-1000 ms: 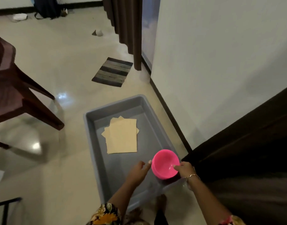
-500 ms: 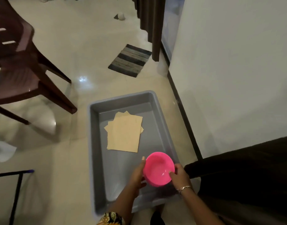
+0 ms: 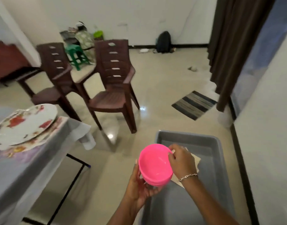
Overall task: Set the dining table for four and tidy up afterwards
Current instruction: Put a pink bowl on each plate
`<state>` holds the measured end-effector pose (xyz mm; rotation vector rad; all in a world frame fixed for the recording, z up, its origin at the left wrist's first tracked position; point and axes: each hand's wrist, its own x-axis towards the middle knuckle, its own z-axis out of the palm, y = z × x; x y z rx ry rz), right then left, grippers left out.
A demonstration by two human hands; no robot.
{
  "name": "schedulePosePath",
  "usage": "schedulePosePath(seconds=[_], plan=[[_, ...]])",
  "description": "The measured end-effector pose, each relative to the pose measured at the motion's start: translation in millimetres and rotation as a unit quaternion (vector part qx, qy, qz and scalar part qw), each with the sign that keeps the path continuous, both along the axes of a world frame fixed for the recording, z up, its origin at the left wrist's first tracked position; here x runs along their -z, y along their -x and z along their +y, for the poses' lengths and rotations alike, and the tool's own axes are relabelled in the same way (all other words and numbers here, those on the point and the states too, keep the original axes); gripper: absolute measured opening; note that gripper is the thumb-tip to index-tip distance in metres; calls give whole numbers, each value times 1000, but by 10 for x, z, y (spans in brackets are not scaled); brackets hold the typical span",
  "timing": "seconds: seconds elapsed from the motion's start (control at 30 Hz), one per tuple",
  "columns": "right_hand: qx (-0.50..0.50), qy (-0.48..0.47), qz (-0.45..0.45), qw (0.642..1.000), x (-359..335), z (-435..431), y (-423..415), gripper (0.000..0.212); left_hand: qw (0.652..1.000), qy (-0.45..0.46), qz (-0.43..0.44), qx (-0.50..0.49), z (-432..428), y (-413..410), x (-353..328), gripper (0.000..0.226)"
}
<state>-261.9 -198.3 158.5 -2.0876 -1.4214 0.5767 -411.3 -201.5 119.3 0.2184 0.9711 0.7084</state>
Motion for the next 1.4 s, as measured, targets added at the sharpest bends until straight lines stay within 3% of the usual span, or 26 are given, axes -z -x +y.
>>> schedulePosePath(seconds=[0.17,0.43,0.7,0.83,0.97,1.23,1.4], plan=[[-69,-54,-25,996,-261,404,794,12,995,-61,-73,-1,269,805,-195,115],[-56,-77,42,995,-333,1156,2215,3,993,-87,-66,-46,971,2362,-102,106],[-5,-65,243,968,-682,1916,3007,6,983,-106,-64,-139,1584,3551,-215,106],[-8,2,368,930,-825,2280,3161,6,967,-118,-110,-198,1899,3766,-256,115],[16,50,434,899,-764,2677,3236,9,958,-118,-114,-236,2252,3892,-286,107],[-7,65,444,894,-543,3907,3047,7,917,-146,-218,-301,3419,3814,-247,116],[-59,91,408,907,-531,4963,2726,7,910,-137,-127,-370,4378,3477,-400,127]])
